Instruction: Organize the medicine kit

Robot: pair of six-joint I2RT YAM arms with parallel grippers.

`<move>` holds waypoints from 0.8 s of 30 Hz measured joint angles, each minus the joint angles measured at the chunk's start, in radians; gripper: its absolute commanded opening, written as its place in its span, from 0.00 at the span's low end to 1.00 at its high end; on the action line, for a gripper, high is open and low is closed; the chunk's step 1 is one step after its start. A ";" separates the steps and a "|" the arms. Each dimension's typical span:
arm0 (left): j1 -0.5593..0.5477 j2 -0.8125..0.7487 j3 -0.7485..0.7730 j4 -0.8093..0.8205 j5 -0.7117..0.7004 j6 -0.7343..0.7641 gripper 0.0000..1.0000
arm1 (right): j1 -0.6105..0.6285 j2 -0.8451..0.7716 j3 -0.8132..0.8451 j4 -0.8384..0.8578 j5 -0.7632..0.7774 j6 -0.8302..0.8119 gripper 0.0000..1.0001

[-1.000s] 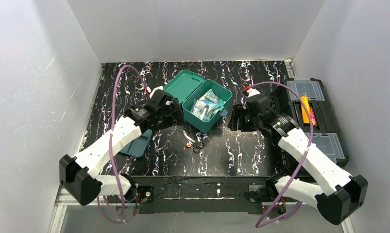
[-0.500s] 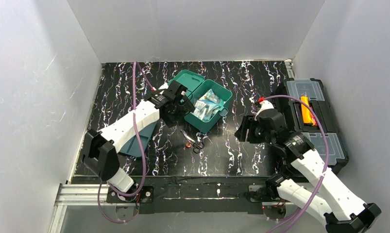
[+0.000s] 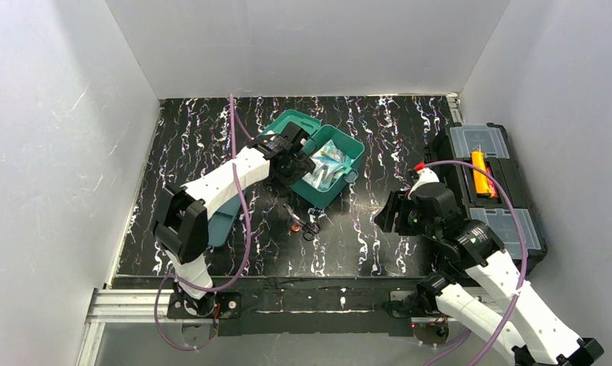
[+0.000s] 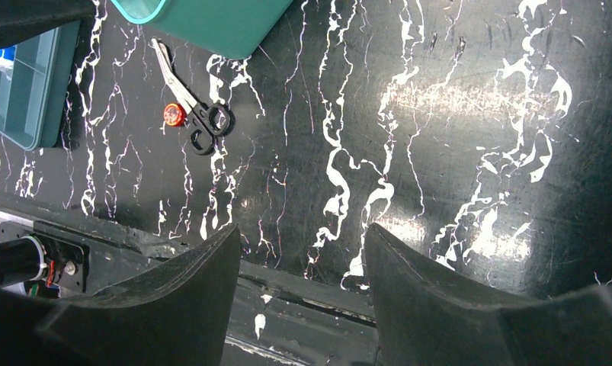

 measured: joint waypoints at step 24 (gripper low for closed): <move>0.006 0.031 -0.004 0.027 0.005 0.144 0.14 | 0.000 -0.036 -0.030 -0.037 -0.009 0.040 0.61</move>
